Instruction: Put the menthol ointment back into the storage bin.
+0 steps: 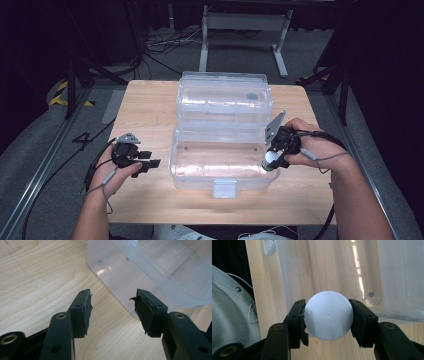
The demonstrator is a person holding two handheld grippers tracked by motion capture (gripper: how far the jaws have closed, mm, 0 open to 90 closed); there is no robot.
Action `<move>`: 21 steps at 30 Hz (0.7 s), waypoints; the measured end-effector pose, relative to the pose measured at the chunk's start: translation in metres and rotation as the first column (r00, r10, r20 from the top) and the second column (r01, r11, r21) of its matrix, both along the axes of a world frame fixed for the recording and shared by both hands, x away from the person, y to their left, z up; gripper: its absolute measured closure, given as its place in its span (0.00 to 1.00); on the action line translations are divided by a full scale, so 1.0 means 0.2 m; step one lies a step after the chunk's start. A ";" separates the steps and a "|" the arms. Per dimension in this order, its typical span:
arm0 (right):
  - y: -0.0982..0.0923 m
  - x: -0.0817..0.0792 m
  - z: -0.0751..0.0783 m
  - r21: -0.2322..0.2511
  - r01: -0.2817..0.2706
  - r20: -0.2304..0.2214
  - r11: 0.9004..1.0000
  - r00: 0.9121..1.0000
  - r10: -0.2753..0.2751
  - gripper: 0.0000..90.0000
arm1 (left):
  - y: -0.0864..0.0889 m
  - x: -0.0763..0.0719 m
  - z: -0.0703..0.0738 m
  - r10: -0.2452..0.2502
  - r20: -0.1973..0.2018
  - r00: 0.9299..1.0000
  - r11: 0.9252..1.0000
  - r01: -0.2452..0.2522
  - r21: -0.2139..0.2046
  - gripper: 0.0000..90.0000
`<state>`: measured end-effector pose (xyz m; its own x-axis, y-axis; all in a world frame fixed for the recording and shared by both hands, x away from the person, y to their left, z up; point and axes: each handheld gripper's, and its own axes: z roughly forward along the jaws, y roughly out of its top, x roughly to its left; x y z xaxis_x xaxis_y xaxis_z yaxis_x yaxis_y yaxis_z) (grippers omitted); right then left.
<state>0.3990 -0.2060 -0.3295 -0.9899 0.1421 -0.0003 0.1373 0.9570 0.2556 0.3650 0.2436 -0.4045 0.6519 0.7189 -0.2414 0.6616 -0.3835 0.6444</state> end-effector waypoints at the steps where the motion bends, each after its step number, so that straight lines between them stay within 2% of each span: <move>1: 0.00 0.00 -0.01 -0.006 0.001 -0.004 1.000 1.000 -0.001 0.56 | 0.00 0.00 0.00 -0.001 0.000 1.000 1.000 0.001 0.001 0.53; 18: 0.05 0.00 -0.12 -0.048 -0.003 -0.033 0.999 0.999 0.002 0.56 | 0.00 0.00 0.00 -0.002 -0.002 1.000 1.000 0.002 0.002 0.53; 19: 0.05 0.01 -0.13 -0.052 -0.018 -0.034 0.999 0.999 0.016 0.56 | 0.00 0.00 0.00 -0.001 -0.002 1.000 1.000 0.001 0.002 0.53; 21: 0.05 0.01 -0.14 -0.057 -0.004 -0.041 0.998 0.999 0.002 0.56 | 0.00 0.00 0.00 -0.002 -0.003 1.000 1.000 0.002 0.002 0.53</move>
<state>0.4002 -0.1956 -0.3580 -0.9897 0.1398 0.0324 0.1434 0.9702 0.1951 0.3650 0.2440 -0.4049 0.6526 0.7181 -0.2419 0.6626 -0.3860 0.6418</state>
